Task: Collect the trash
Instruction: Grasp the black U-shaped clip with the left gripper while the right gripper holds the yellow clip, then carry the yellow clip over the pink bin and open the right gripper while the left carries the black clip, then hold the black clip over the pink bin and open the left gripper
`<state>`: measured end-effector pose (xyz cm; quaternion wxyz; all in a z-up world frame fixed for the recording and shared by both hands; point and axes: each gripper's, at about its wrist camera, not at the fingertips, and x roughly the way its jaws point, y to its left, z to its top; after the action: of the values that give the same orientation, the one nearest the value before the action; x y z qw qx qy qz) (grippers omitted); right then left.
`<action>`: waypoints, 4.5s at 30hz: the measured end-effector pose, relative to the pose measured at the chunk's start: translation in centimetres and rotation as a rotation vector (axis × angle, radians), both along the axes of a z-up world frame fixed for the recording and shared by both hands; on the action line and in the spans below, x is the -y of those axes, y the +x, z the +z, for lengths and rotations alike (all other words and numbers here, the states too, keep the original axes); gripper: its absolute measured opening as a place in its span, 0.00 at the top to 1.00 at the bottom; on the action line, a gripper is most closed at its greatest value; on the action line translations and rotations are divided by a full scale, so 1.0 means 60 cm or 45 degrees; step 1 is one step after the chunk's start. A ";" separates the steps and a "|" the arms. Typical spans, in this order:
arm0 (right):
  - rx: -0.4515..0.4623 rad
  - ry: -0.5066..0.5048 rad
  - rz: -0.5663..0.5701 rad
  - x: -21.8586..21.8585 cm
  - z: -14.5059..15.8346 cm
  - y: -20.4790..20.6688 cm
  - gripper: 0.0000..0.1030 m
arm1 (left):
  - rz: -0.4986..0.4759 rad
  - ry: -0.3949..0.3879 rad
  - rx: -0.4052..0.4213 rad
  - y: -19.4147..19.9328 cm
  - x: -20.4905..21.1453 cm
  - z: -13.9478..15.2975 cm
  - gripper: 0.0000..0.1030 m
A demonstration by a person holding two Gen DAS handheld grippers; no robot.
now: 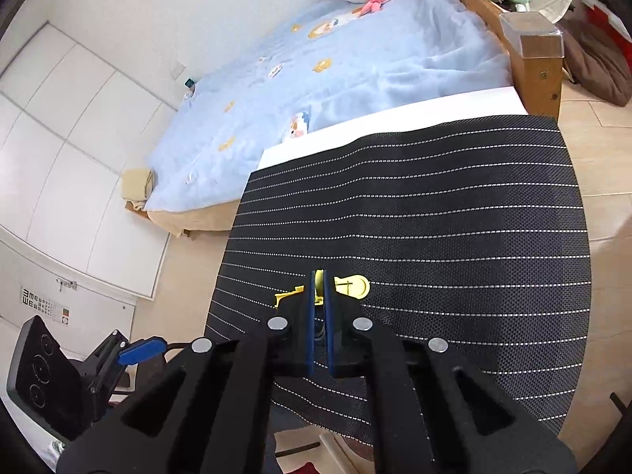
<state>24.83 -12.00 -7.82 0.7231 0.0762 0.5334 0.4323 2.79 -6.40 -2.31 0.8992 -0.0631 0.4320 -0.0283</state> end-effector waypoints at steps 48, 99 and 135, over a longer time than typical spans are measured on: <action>0.008 0.027 -0.231 0.104 0.005 0.043 0.97 | 0.357 0.082 -0.323 0.192 0.031 -0.143 0.43; 0.414 -0.209 0.183 0.096 0.082 -0.242 0.97 | 0.027 0.080 -0.021 -0.082 0.015 0.023 0.44; 0.332 -0.270 0.190 0.107 0.025 -0.307 0.07 | -0.015 0.028 -0.023 -0.133 0.023 0.017 0.44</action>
<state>6.42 -18.43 -6.34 0.7561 -0.0968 0.4819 0.4322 -5.20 -7.79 -1.26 0.8958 -0.0508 0.4407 -0.0284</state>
